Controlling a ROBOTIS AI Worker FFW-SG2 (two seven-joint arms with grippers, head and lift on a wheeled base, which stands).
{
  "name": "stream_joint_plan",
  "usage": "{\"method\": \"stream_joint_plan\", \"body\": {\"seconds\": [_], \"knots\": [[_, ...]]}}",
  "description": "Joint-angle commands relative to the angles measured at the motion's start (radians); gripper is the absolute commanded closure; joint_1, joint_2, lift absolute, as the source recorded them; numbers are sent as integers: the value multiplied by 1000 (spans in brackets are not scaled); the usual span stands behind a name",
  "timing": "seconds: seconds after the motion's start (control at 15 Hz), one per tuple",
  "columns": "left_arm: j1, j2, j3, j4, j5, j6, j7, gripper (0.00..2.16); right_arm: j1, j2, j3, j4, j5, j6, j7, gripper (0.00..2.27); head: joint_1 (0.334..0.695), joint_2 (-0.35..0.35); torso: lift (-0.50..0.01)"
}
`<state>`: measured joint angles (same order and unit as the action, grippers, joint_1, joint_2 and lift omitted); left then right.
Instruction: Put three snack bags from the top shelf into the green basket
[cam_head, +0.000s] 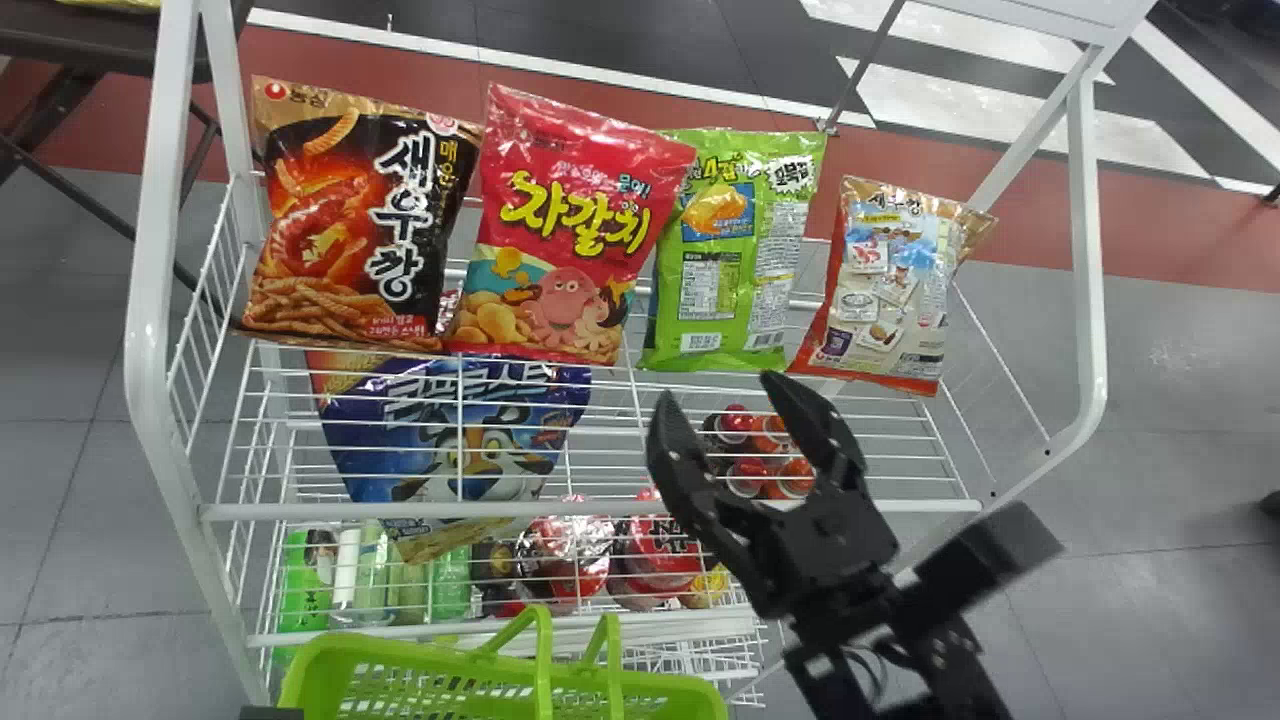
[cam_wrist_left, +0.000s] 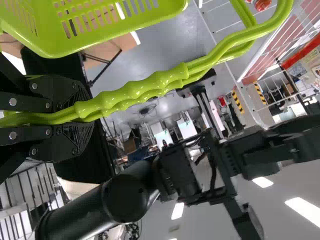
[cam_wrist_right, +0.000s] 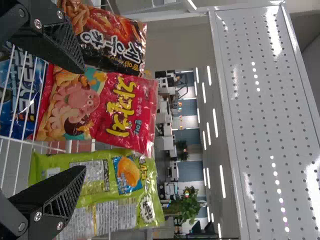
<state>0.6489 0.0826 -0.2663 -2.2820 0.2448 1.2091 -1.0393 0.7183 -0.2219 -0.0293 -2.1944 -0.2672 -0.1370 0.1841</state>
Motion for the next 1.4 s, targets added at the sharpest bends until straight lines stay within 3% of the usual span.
{"method": "stream_joint_plan", "body": {"seconds": [0.0,0.33,0.6,0.87,1.2,1.33], "knots": [[0,0,-13,-2,-18,-1,7,1598,-118,-1,71,68,17,17,0,144,695,-350,-47],[-3,-3,-22,-1,-32,8,21,1598,-349,32,247,197,94,176,0,144,695,-350,-47],[-3,-3,-27,-5,-39,20,30,1598,-500,91,321,317,118,235,-3,144,695,-310,-47],[-3,-3,-28,-10,-45,30,35,1598,-626,153,348,440,120,265,-8,144,695,-220,-47],[-14,-1,-31,-5,-44,42,35,1598,-726,207,361,553,126,287,-6,154,695,-165,-47],[-20,-1,-39,3,-44,42,36,1598,-754,211,359,562,112,366,26,383,695,-142,-47]]}}
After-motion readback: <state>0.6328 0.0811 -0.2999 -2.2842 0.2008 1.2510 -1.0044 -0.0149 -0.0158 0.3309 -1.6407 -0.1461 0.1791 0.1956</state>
